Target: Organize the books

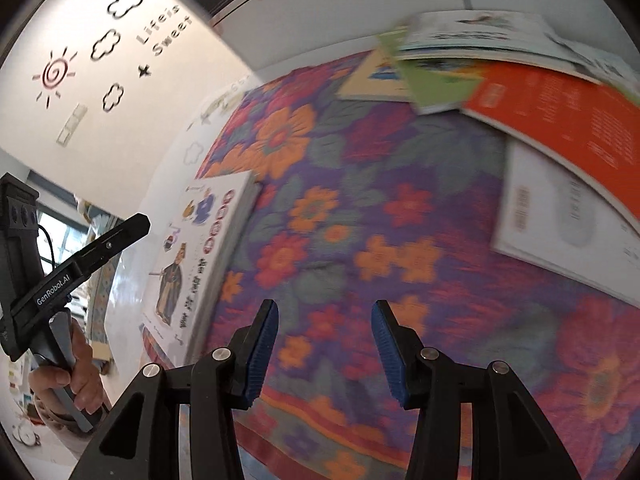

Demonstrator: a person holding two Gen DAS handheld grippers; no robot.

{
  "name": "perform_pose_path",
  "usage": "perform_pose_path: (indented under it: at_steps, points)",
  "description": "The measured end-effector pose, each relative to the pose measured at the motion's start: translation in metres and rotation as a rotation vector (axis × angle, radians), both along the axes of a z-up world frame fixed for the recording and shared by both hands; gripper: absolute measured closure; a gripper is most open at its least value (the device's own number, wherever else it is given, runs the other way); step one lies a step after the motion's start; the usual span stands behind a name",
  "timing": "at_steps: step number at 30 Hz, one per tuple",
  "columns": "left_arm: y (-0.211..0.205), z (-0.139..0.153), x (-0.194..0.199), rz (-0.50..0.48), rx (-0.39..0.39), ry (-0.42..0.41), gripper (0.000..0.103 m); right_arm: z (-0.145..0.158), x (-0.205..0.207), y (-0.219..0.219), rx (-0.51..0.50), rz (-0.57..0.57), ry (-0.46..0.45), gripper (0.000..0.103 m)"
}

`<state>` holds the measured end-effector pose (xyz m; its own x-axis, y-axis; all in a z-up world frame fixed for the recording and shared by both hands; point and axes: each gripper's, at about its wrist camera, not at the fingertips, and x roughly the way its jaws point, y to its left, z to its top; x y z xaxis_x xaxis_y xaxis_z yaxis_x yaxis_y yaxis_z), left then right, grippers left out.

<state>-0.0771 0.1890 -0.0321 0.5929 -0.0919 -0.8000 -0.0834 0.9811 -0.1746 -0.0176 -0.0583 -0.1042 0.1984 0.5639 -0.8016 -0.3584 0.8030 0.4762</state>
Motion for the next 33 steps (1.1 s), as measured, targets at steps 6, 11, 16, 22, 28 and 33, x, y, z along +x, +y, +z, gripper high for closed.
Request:
perform_pose_path:
  at_steps: [6,11,16,22,28,33]
  points:
    - [-0.066,0.006,0.015,-0.088,0.007,-0.001,0.058,-0.004,0.002,-0.063,0.045,-0.077,0.003,0.056]
    - [-0.105,0.012,0.027,-0.119,-0.008,0.002,0.058,-0.004,0.001,-0.117,0.062,-0.119,-0.002,0.056]
    - [-0.13,0.028,0.045,-0.11,-0.014,-0.039,0.058,0.011,0.006,-0.178,0.107,-0.204,-0.054,0.056]
    - [-0.148,0.082,0.061,-0.114,-0.016,-0.16,0.056,0.055,0.019,-0.232,0.167,-0.28,-0.15,0.056]
    - [-0.156,0.125,0.071,-0.094,-0.011,-0.267,0.045,0.102,0.026,-0.267,0.252,-0.423,-0.251,0.024]
    - [-0.164,0.141,0.094,-0.09,-0.008,-0.304,0.045,0.107,0.043,-0.267,0.261,-0.448,-0.267,0.021]
